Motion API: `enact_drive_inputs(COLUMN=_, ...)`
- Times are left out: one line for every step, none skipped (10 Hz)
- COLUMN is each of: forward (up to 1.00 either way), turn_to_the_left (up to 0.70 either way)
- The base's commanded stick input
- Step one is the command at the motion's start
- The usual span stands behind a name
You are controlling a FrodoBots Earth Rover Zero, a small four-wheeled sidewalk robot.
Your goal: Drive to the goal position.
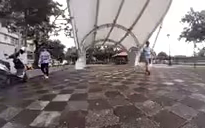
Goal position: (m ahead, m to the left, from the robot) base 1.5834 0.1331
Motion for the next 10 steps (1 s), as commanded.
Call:
enact_drive_inputs(forward=1.00, turn_to_the_left=0.00)
enact_drive_inputs(forward=1.00, turn_to_the_left=0.00)
enact_drive_inputs(forward=1.00, turn_to_the_left=0.00)
enact_drive_inputs(forward=1.00, turn_to_the_left=0.00)
enact_drive_inputs(forward=1.00, turn_to_the_left=0.00)
enact_drive_inputs(forward=1.00, turn_to_the_left=0.00)
enact_drive_inputs(forward=1.00, turn_to_the_left=0.00)
enact_drive_inputs(forward=1.00, turn_to_the_left=0.19)
enact_drive_inputs(forward=1.00, turn_to_the_left=0.40)
enact_drive_inputs(forward=1.00, turn_to_the_left=0.40)
